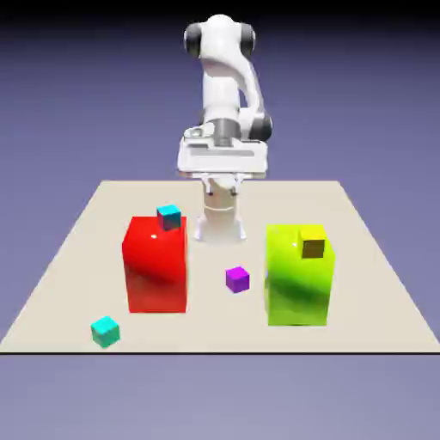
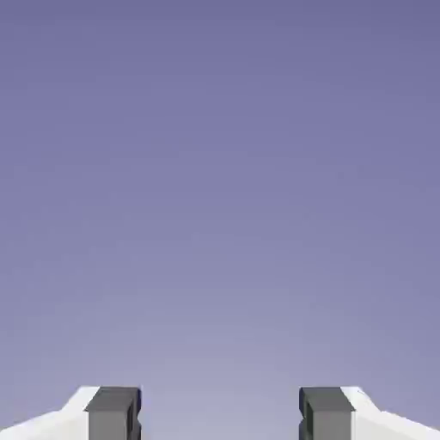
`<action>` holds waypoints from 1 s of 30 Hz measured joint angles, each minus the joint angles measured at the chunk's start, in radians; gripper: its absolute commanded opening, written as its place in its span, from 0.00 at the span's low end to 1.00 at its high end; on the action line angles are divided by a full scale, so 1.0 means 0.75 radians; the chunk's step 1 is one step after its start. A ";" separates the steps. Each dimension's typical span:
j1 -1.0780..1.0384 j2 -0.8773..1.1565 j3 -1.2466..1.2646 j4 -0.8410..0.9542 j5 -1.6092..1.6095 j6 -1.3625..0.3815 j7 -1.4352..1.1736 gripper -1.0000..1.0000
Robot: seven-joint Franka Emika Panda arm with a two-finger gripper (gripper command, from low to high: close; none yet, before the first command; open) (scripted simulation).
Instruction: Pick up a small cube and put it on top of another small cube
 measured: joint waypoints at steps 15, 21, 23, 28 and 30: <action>0.228 0.725 -0.458 0.451 0.142 -0.384 -0.647 0.50; 0.322 1.015 -0.641 0.631 0.199 -0.538 -0.905 0.50; 0.353 1.111 -0.703 0.691 0.218 -0.589 -0.992 0.50; 0.429 1.353 -0.855 0.842 0.266 -0.718 -1.207 0.50; 0.460 1.450 -0.916 0.902 0.284 -0.769 -1.293 0.50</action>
